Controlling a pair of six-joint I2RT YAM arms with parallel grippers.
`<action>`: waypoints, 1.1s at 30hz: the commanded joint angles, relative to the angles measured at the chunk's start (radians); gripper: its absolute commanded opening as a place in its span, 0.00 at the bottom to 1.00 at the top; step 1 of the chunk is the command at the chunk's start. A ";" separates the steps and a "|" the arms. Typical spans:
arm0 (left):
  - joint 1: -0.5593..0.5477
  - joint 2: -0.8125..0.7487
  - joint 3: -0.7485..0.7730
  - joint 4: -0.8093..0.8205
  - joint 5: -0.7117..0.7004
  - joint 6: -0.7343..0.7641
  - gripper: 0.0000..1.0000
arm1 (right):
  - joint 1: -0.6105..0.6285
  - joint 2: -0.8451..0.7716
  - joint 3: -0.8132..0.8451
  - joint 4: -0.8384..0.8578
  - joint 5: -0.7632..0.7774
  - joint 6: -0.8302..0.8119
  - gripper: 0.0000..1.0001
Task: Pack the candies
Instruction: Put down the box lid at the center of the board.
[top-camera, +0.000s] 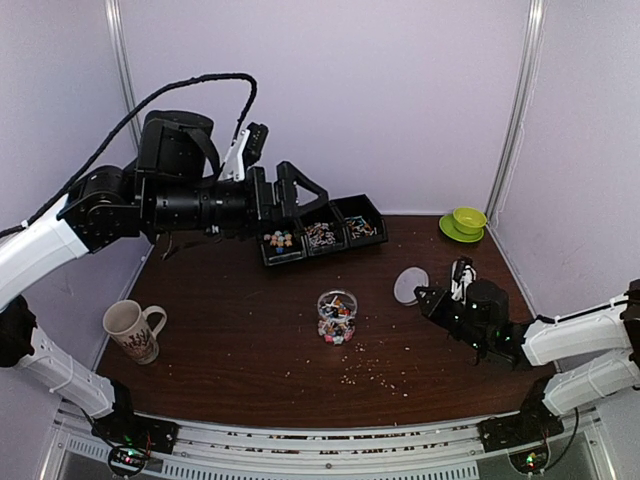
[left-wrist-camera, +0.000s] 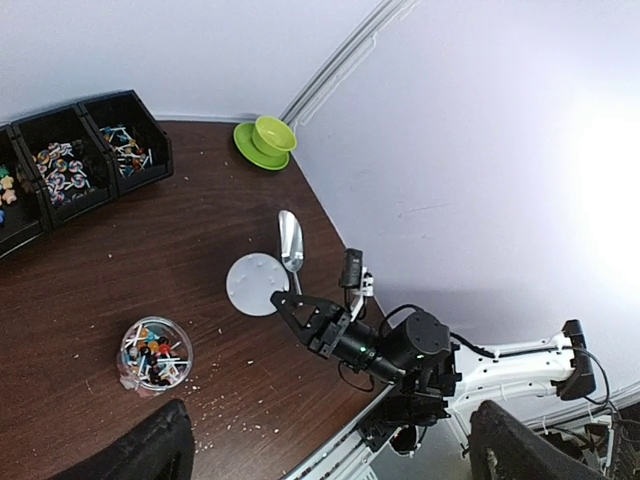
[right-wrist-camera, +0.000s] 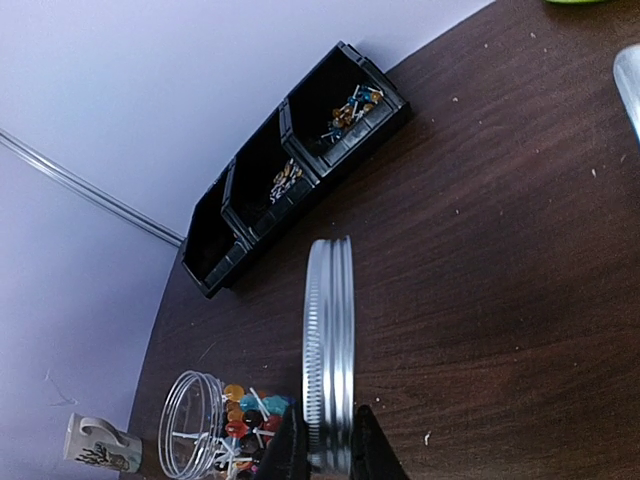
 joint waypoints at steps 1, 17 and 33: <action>-0.023 0.005 0.036 0.042 -0.031 0.001 0.98 | -0.007 0.063 0.007 0.050 -0.034 0.134 0.00; -0.022 -0.034 -0.044 0.050 -0.081 0.004 0.98 | -0.005 0.258 0.012 0.094 -0.136 0.312 0.06; -0.009 -0.012 -0.067 0.027 -0.094 0.018 0.98 | -0.006 0.191 0.046 -0.125 -0.119 0.243 0.44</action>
